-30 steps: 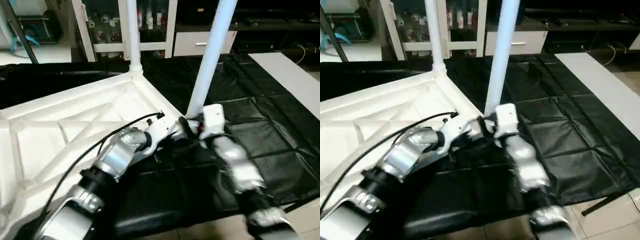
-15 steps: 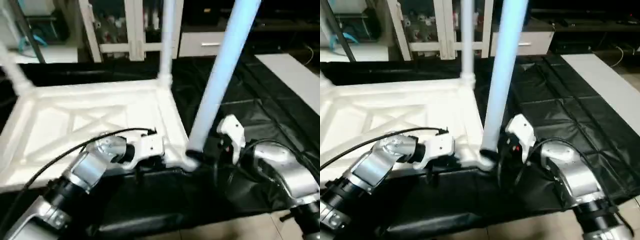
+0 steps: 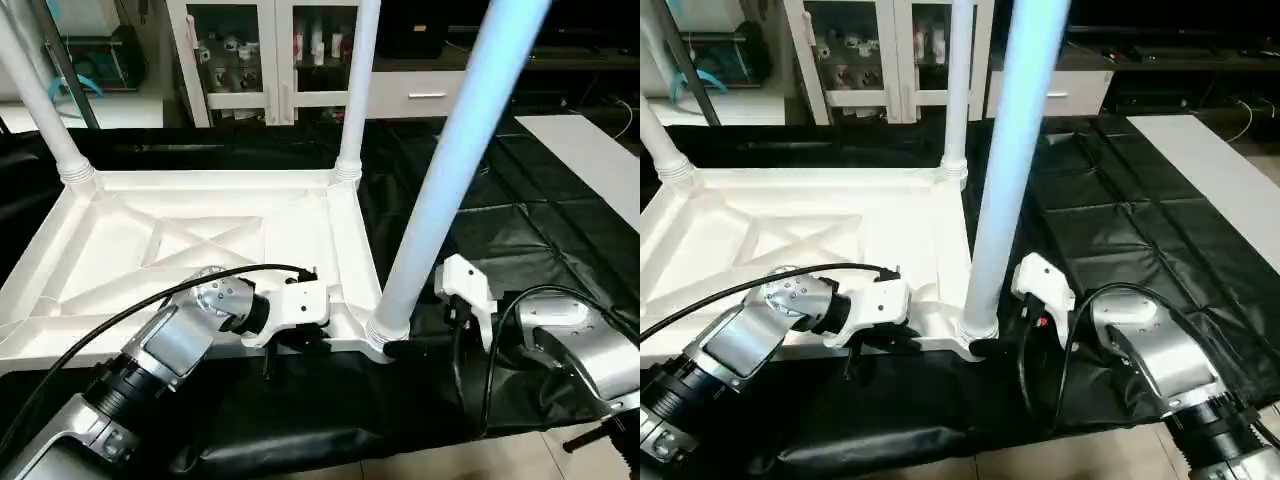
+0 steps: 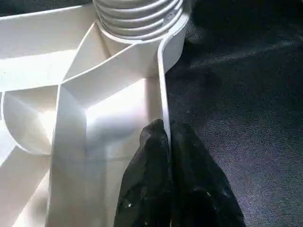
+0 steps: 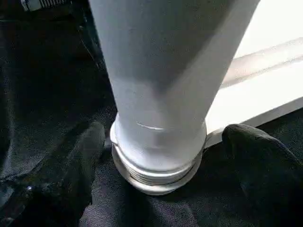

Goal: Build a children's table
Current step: Rotate leg to tighten

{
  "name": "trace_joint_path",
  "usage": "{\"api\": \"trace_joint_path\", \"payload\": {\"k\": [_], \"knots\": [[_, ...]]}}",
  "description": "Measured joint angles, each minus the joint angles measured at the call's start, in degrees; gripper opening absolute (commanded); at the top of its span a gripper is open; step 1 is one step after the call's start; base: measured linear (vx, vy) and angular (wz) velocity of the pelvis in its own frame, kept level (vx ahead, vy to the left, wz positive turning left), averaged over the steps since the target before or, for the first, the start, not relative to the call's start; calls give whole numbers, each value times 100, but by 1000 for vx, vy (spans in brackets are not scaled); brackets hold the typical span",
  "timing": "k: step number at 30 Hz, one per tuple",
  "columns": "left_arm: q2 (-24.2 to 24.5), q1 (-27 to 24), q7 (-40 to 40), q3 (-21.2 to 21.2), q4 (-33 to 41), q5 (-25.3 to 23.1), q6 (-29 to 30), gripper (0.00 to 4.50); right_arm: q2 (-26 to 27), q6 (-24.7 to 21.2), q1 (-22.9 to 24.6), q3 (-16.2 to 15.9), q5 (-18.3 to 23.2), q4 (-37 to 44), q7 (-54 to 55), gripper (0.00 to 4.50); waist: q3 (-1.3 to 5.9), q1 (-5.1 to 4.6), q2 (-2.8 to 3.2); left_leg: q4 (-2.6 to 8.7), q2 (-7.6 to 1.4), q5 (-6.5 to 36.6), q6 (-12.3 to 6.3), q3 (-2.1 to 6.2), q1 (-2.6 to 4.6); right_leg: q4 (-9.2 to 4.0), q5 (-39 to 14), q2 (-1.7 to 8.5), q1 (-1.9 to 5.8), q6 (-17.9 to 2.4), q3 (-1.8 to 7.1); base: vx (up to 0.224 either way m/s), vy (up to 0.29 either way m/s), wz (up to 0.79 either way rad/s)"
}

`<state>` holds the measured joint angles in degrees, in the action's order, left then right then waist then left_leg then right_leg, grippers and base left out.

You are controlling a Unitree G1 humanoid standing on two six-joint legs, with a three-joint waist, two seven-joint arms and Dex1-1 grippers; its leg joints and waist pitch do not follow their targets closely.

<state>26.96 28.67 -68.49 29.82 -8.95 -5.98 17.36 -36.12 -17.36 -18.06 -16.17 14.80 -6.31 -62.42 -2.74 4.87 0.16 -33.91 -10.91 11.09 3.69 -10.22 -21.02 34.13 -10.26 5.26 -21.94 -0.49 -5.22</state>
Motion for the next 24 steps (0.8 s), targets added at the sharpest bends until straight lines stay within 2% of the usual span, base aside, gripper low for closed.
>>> {"api": "trace_joint_path", "payload": {"k": [8, 17, 22, 24], "knots": [[1, -1, -11, 2, 16, -2, 17, 0, 156, 3, -75, -14, -95, -169, -51, 349, 0, 3, 0, 0, 0, 0, 0, -1, -1, 0, -1, 0, 0, 0, 0, 0, 0, 0], [11, -1, -9, 0, 31, -7, 69, 0, 182, 62, -133, -76, -114, -282, -184, 284, 0, -6, 0, 0, -1, 0, 0, -1, 2, 3, -1, 0, 0, 0, 0, 0, 0, 0], [28, -5, -11, -6, 57, 0, 164, 0, 254, 64, -134, -62, -151, -307, -152, 275, 1, -19, -2, 1, -2, 0, 0, -1, 7, 5, 0, -1, 2, 0, 0, 0, 0, 0], [15, -20, 64, -93, 2, -4, 245, 0, 524, 76, -136, 13, -157, -489, 102, 273, 10, -61, -15, 6, -4, 0, 0, 0, 21, 9, 0, -3, 10, 0, 0, 0, 0, 0]]}}
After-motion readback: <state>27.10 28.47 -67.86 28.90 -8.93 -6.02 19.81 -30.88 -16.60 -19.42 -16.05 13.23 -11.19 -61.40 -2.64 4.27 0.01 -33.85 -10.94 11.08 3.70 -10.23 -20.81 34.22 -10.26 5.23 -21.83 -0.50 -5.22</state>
